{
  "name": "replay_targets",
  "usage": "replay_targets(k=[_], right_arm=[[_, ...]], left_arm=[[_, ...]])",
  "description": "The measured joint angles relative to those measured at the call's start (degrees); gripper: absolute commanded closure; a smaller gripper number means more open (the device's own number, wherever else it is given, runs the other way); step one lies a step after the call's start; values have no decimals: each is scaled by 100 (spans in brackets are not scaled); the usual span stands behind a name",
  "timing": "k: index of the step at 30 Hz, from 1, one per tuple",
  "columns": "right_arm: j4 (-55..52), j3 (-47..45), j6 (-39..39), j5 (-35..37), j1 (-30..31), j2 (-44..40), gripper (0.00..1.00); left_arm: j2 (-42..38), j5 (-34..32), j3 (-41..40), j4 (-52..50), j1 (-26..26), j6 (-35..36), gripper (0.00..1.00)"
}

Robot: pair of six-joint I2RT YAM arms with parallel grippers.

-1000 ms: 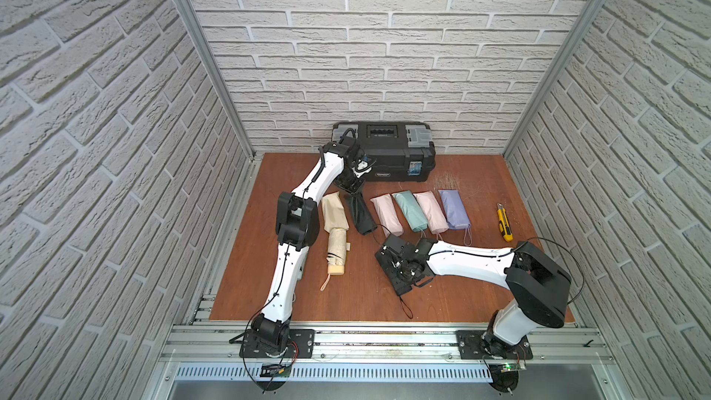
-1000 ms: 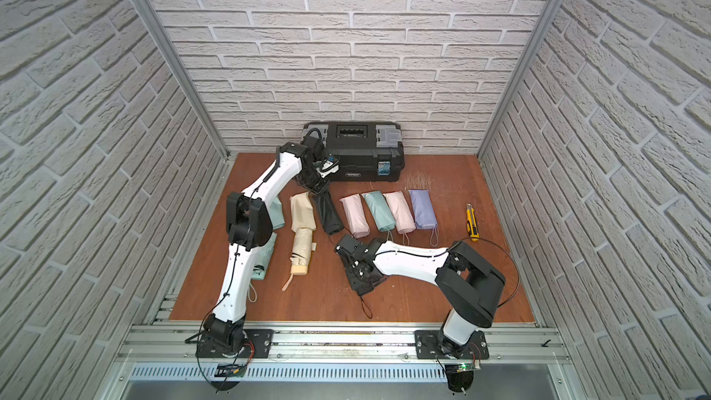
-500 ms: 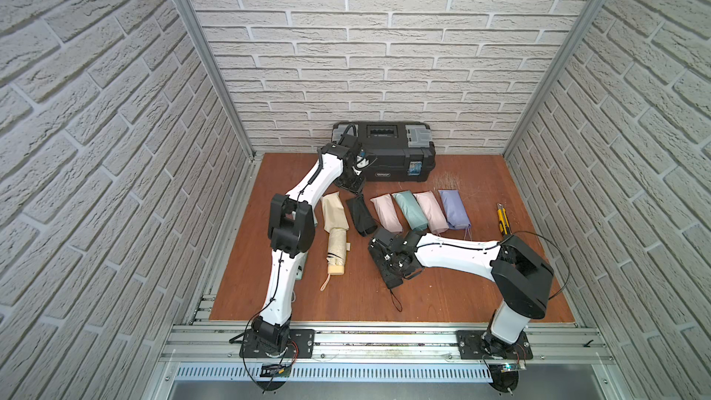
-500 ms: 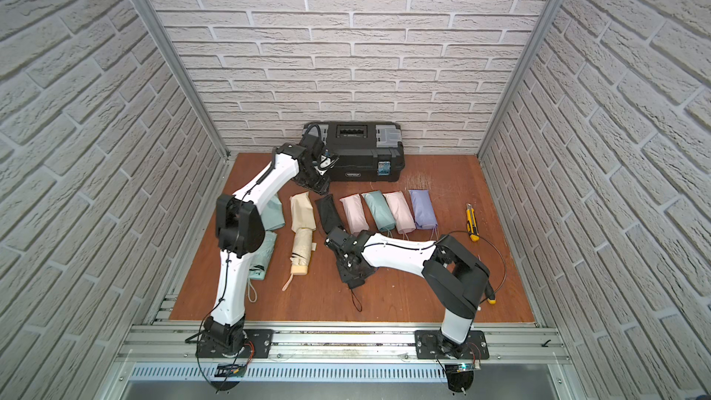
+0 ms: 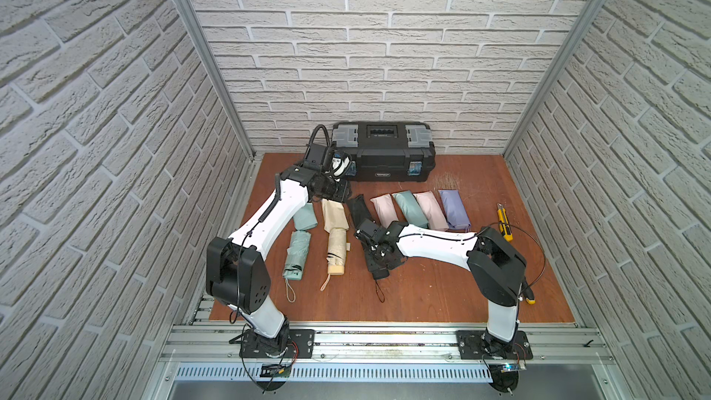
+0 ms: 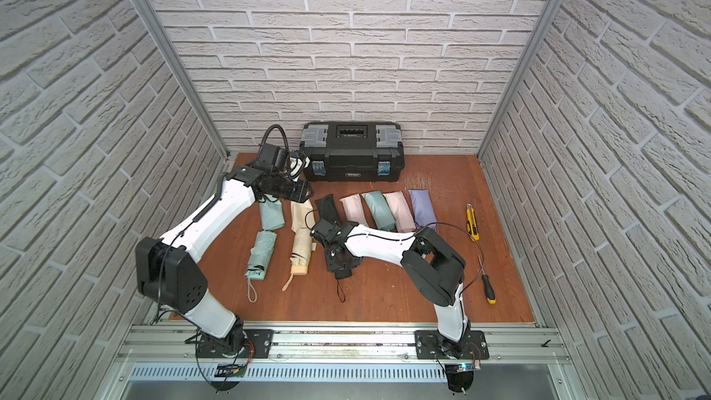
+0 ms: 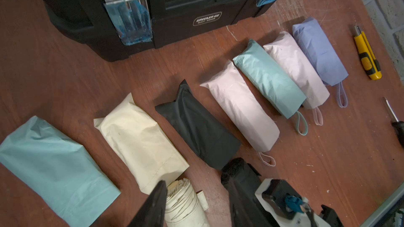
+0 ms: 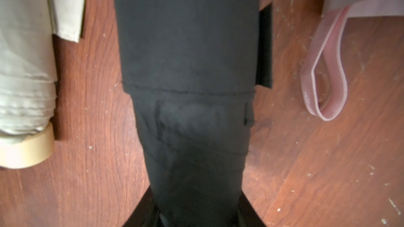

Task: Take umbrellas out of sleeves
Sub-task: Move the umbrella to the center of the board.

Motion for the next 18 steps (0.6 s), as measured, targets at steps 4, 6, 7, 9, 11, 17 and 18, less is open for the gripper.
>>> replay_targets(k=[4,6,7,9,11,17,18], right_arm=[[-48,284,229,24,0,190,60],[-48,393,326,22,0,319,60],[-44,433,385,20,0,396,60],[-46,492,468,42,2,492,60],[-55,551,568,61,4,527,60],[-76,684,811,50,4,586,59],[-76,693,837,39,4,586,59]], left_arm=[[-24,114,0,136,4,-35,52],[-50,166,0,188,9,-57,52],[-68,184,0,197,11,-66,52],[-120,214,0,210,15,-70,52],[-175,256,0,223,20,-98,52],[-291,343,0,225,20,-133,52],[-297,354,0,225,20,-136,52]])
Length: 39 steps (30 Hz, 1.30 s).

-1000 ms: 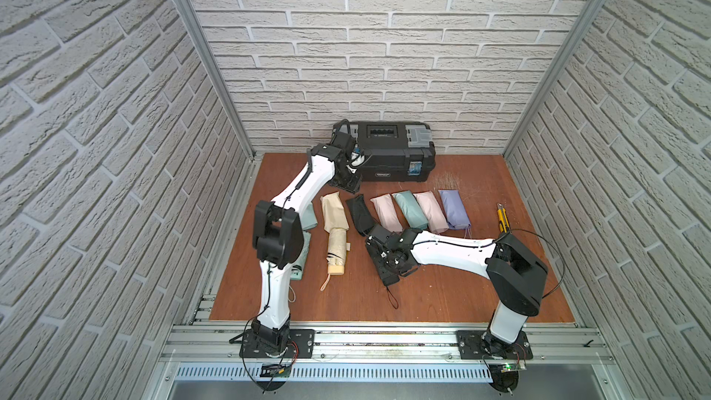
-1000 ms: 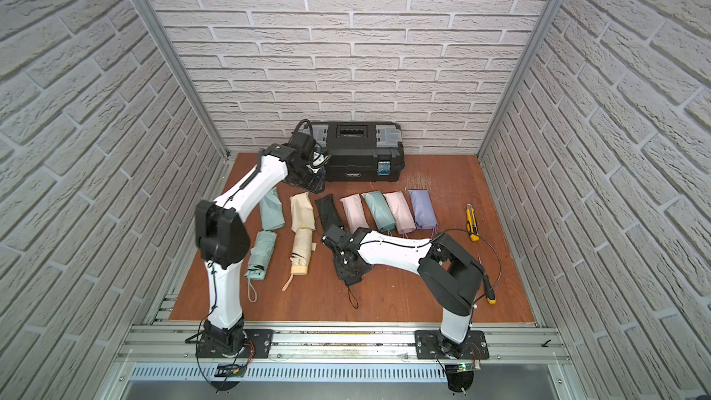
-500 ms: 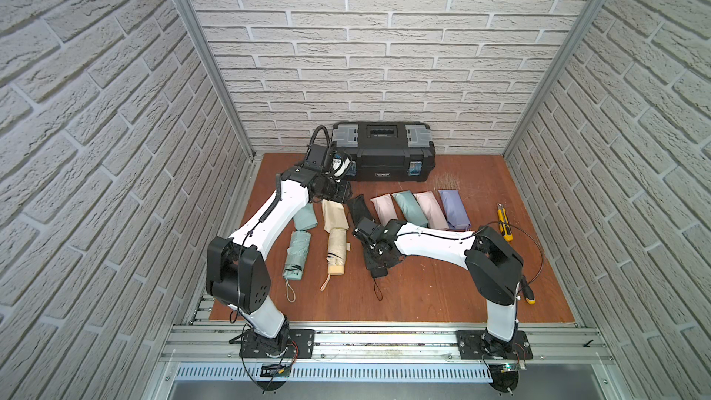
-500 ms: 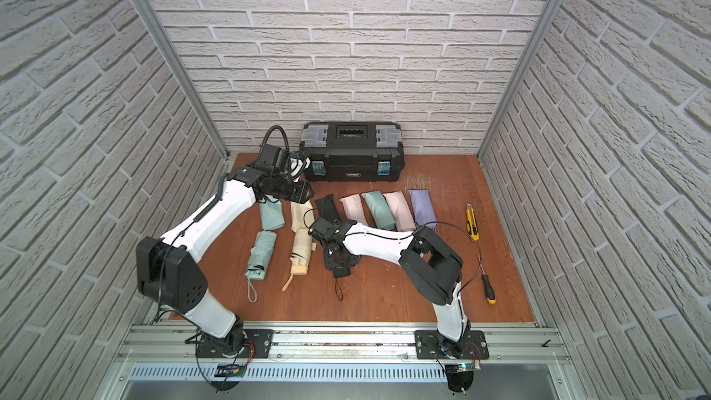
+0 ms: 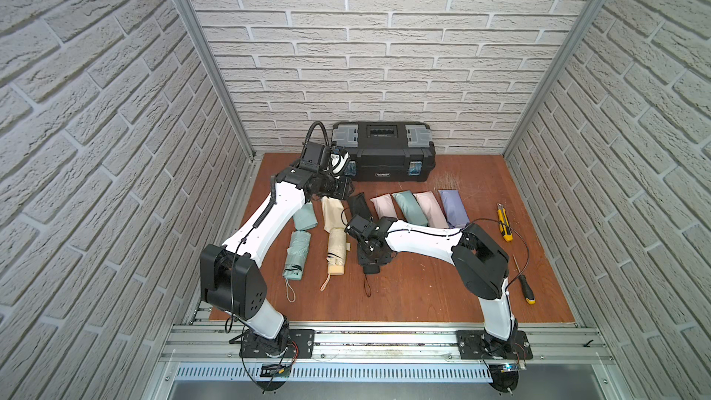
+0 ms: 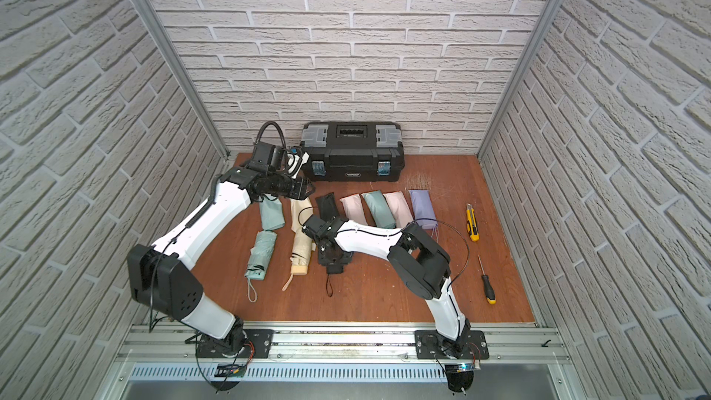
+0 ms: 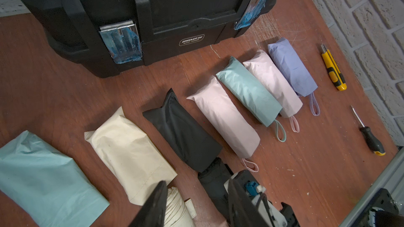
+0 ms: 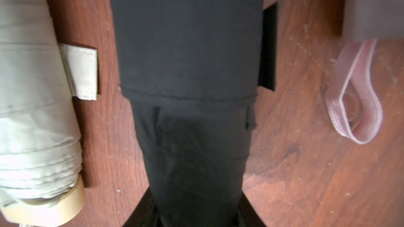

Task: Take umbrellas out of sleeves
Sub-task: Move the umbrella to the center of the board.

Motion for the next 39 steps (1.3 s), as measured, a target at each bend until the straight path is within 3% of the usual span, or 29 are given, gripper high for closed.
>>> replay_targets(k=[13,20,23,33,39], right_arm=[[85,219,212,-225,-7,153,58],[122,236,210,-291,-9,168,46],[175,223,186,-304,-7,162,36],[74,-105,-24,92,-76,-426,41],[-31,-339,-286,472,-492,-918,43]], left_arm=[[-35,61,0,0,2,-17,52],[-35,66,0,0,2,-17,52],[-35,66,0,0,2,-17,52],[-35,66,0,-2,2,-17,52],[-35,111,0,-2,2,-15,52]])
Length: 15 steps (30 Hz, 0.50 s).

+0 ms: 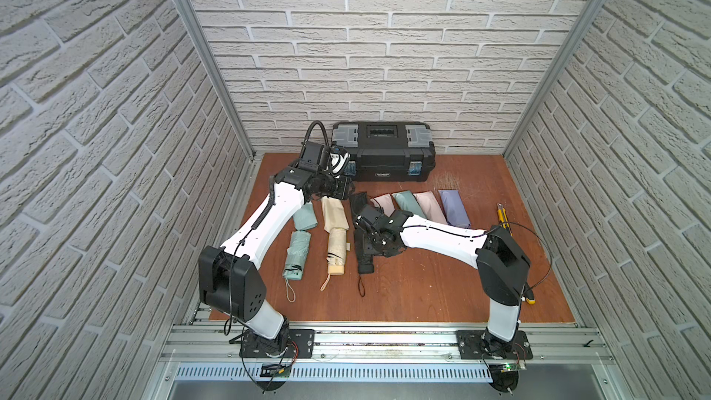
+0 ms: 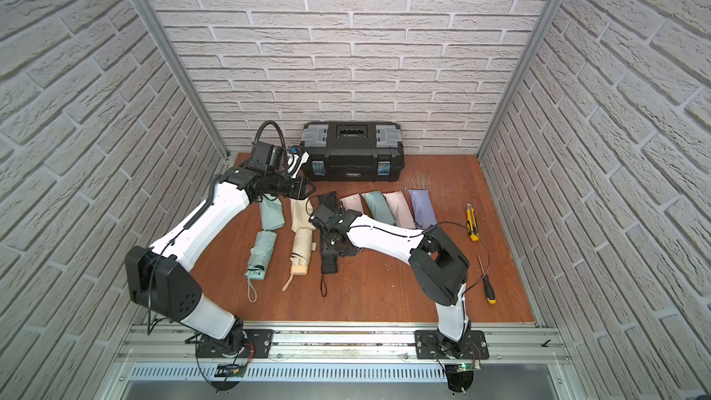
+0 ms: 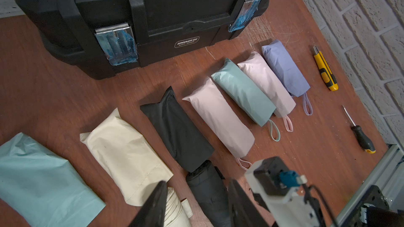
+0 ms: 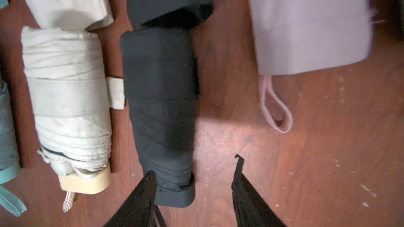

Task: Take umbrellas out of sleeves
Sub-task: Move the umbrella to the center of the board.

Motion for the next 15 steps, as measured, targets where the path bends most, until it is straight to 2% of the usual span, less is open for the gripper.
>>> replay_targets(k=[5,15], right_arm=[[-101,-107,-326,166,-380,11,43],[-177,131,-850,299,-452,627,45]], left_arm=[[2,39,0,0,0,0,52],[35,90,0,-2,0,0,52]])
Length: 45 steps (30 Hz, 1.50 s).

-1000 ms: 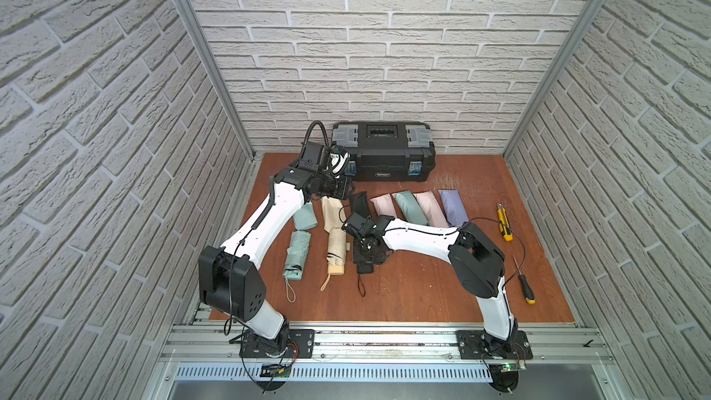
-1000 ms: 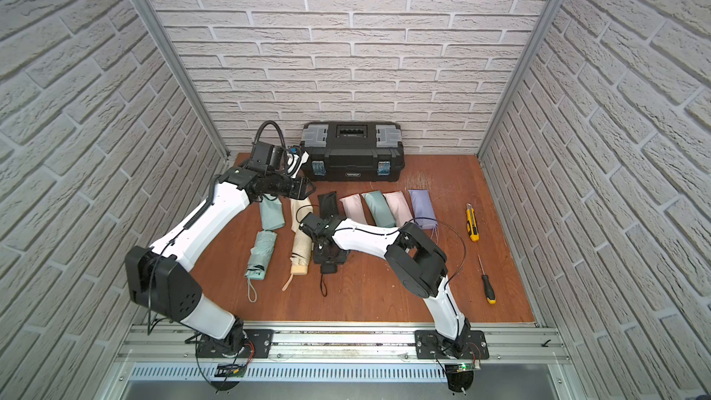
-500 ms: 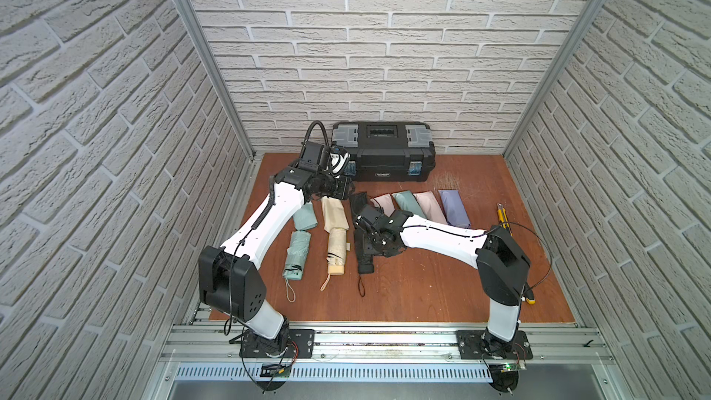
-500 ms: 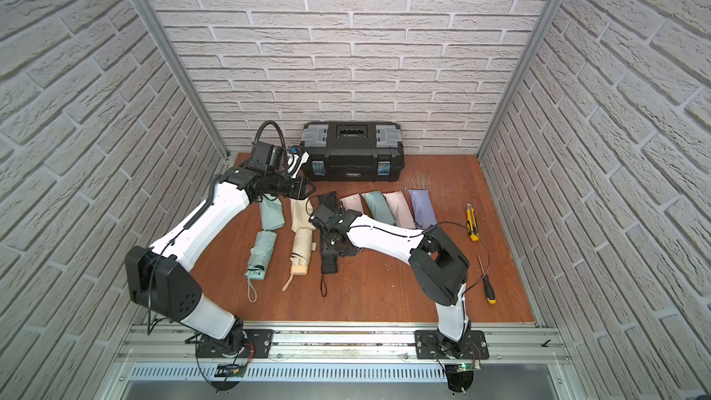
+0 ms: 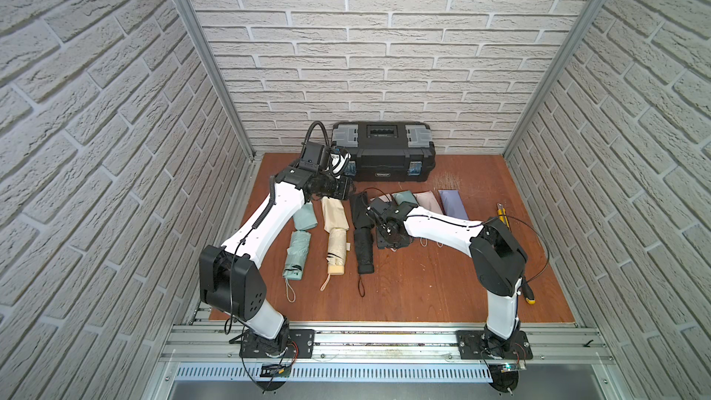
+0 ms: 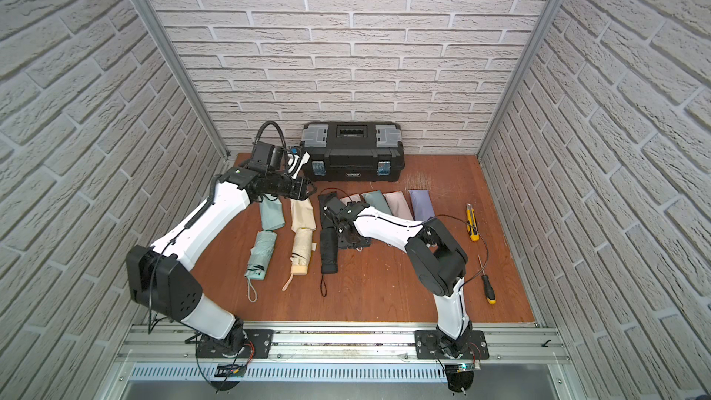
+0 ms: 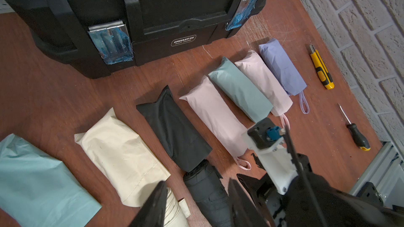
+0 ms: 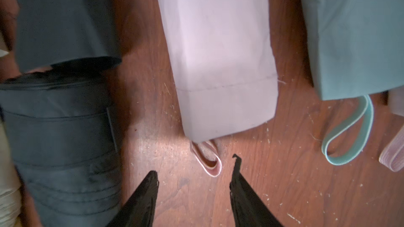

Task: Take umbrellas out of sleeves
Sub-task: Move the umbrella to the center of the board.

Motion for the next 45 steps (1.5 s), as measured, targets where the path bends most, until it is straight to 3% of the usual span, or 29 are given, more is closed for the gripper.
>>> replay_targets(k=[8,12,14,18,21,25,36,45], right_arm=[[107,127,-223,-26,-103,400,49],[162,127,-249,-48,-114,407,61],[195,122,-249,-50,-114,411,73],[295,63,-243,-52,-114,398,76],[463,-129,-219,-74,-114,284,90],[680,-487,-170,-83,-116,63,97],[798,-1762,-46,-127,-140,-872,97],[551,-2658,181,-15,-140,-1659,97]], left_arm=[[24,11,0,0,2,0,52],[37,13,0,0,2,0,52],[44,13,0,-2,4,0,52],[52,15,0,0,9,0,52],[55,17,0,0,9,0,52],[63,35,0,0,9,0,52],[216,120,0,0,-13,0,52],[442,90,2,-13,-332,31,53]])
